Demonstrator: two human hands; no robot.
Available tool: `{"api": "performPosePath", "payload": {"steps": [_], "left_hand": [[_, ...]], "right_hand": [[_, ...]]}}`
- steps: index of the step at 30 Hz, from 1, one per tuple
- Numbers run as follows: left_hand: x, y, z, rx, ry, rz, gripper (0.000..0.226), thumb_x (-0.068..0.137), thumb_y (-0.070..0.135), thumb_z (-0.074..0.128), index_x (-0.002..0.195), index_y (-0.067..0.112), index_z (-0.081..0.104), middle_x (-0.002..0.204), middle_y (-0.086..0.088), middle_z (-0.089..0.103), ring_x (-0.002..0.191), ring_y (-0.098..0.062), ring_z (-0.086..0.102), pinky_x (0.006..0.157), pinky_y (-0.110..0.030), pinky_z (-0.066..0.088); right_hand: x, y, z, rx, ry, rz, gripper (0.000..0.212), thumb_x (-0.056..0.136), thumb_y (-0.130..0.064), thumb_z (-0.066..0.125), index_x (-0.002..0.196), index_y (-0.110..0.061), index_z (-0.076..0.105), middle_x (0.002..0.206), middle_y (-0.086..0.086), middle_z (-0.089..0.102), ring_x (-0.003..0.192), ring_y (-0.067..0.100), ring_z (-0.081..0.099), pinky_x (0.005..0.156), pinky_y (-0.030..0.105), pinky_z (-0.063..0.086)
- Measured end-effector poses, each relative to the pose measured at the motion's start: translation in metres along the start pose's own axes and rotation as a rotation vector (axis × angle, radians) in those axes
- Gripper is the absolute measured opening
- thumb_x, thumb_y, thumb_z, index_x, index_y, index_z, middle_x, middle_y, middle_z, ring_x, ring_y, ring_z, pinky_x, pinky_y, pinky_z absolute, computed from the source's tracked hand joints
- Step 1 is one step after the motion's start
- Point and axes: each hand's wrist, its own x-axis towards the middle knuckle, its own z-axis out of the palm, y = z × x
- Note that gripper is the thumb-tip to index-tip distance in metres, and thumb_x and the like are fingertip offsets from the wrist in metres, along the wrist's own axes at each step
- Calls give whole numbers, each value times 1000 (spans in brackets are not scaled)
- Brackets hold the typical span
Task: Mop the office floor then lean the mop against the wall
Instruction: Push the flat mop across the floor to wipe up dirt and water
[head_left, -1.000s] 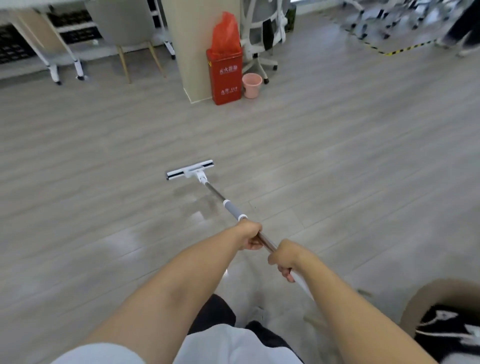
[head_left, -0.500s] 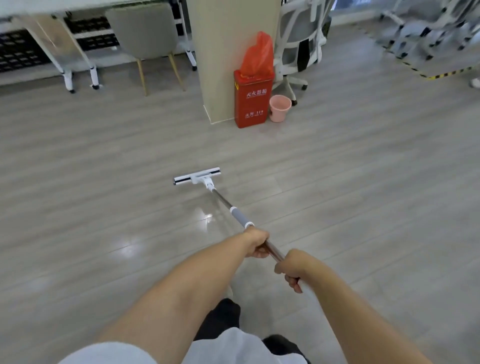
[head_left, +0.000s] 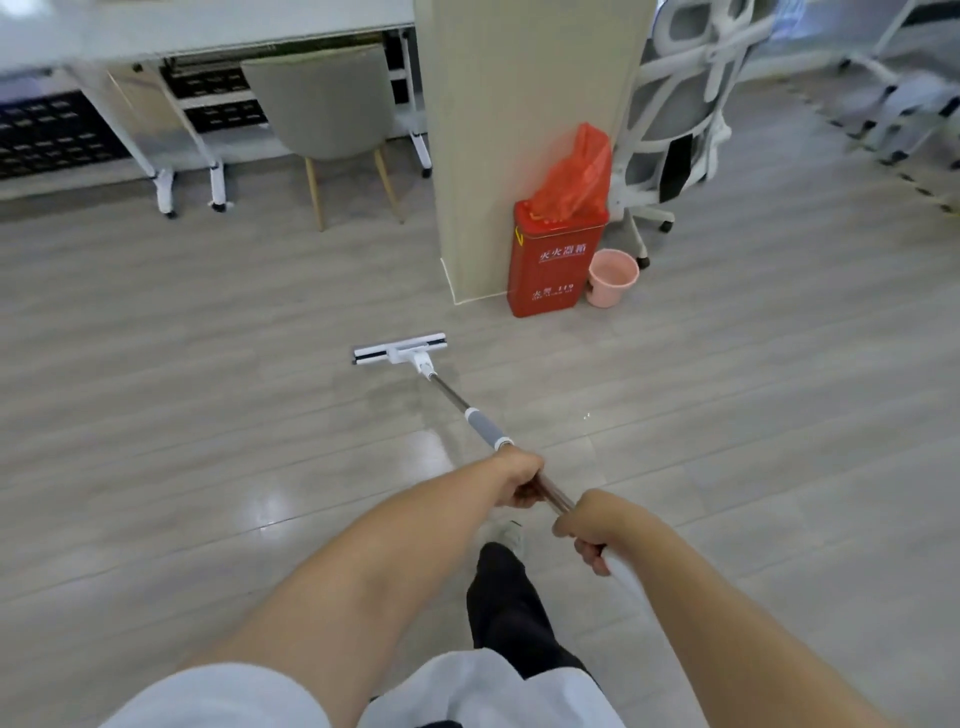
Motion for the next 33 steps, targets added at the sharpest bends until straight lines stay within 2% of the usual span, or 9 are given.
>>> {"api": "performPosePath", "payload": {"steps": [3,6,9,18,25,27,30,31,33], "left_hand": [[39,67,-34,11,43,4,7,92,9,42,94,12,36,72,-11,64,52,-18,62,48,-24,45],[77,129,-69,27,65,16,21,91,12,43,112,10,43,70,-9,65,46,-15,62,46,-22,45],[105,181,-110,34,88,17,11,93,13,43,103,11,46,68,-7,64,47,-14,61,48,-22,45],[225,303,-258,-6,102,4,9,94,12,44,101,12,39,71,-11,64,53,-18,63,50,-25,46],[341,373,-392,-31,116,-24,9,94,17,52,99,11,48,73,-9,59,56,-18,57,47,-25,43],[370,390,-424,-53,121,-32,10,94,18,56,98,11,50,73,-8,59,57,-18,56,47,-25,42],[407,405,-459,-86,145,-22,13,93,20,61,98,10,53,73,-7,59,58,-18,56,50,-26,43],[418,407,-468,-100,155,-20,14,92,20,63,99,10,55,73,-7,59,60,-19,57,51,-27,44],[436,406,-484,-121,168,-25,17,89,18,65,101,8,57,74,-8,58,62,-21,57,53,-28,46]], "right_hand": [[42,-65,-47,-5,-11,2,19,92,-9,60,103,6,56,53,11,50,44,22,45,49,31,41],[71,-130,-87,38,-23,5,12,93,-7,60,99,2,55,54,9,47,43,19,40,45,27,37],[94,-195,-113,71,-33,20,8,94,-5,59,94,-2,52,55,7,44,42,17,37,43,24,34],[205,-389,-147,96,-11,36,6,92,-4,59,89,-3,54,57,9,47,43,19,38,46,26,35],[299,-558,-141,-38,15,-6,13,88,-11,56,78,-3,55,43,9,58,52,26,57,67,34,50],[327,-599,-140,-73,49,-12,15,91,-12,55,78,-5,54,38,5,57,48,22,59,63,31,52],[363,-646,-135,-127,88,-4,13,92,-11,50,79,-9,51,36,3,56,34,12,54,41,21,40],[375,-658,-131,-128,104,-11,13,92,-9,49,79,-10,51,37,3,57,34,12,54,39,21,38],[396,-679,-118,-137,116,-23,14,91,-6,48,79,-10,52,45,5,60,48,17,61,45,23,43]]}}
